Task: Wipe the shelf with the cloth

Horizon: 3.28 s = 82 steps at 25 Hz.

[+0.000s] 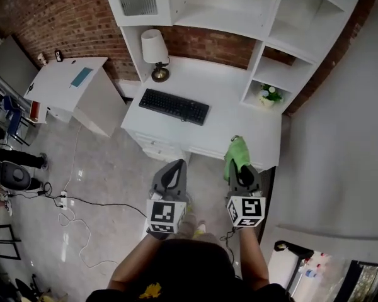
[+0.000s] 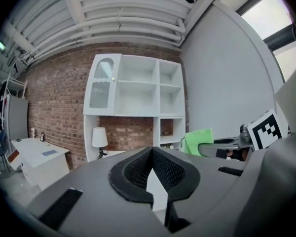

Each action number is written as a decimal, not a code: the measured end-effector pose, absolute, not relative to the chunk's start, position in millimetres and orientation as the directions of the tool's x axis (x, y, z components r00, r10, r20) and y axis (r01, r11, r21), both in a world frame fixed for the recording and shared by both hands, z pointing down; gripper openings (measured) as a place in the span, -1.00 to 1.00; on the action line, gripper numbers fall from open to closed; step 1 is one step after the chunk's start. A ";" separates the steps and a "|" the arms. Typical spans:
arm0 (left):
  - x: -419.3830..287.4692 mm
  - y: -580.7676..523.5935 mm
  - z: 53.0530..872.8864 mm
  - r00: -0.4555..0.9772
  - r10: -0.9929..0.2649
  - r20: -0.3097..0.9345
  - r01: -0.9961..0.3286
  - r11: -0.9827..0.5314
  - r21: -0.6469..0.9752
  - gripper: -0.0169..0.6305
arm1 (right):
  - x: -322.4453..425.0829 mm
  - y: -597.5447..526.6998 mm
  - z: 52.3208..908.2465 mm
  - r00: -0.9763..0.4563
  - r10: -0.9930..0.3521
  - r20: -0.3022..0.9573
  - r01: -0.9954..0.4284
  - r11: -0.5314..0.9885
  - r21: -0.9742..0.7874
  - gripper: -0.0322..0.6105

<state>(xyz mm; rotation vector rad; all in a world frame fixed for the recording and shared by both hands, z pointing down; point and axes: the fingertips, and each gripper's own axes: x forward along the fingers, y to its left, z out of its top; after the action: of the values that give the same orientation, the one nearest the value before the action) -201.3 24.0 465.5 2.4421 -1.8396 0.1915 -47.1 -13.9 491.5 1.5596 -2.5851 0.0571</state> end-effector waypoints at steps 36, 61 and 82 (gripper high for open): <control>-394.5 294.6 478.2 0.473 -0.876 0.098 -0.873 -0.480 -0.081 -0.90 | -262.2 311.3 449.4 -0.332 -0.943 0.037 -0.932 0.334 0.138 -0.70; -404.7 297.8 458.1 0.484 -0.871 0.086 -0.871 -0.489 -0.048 -0.90 | -290.1 305.5 435.0 -0.348 -0.938 0.010 -0.932 0.347 0.107 -0.70; -395.0 317.7 464.3 0.535 -0.840 0.090 -0.838 -0.541 -0.065 -0.90 | -299.1 325.5 436.3 -0.359 -0.933 0.018 -0.920 0.357 0.163 -0.70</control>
<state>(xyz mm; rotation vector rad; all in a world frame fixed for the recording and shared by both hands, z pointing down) -395.0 317.7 464.3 2.7645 -1.5108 0.1736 -299.1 325.5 436.3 1.7124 -2.4972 -0.1893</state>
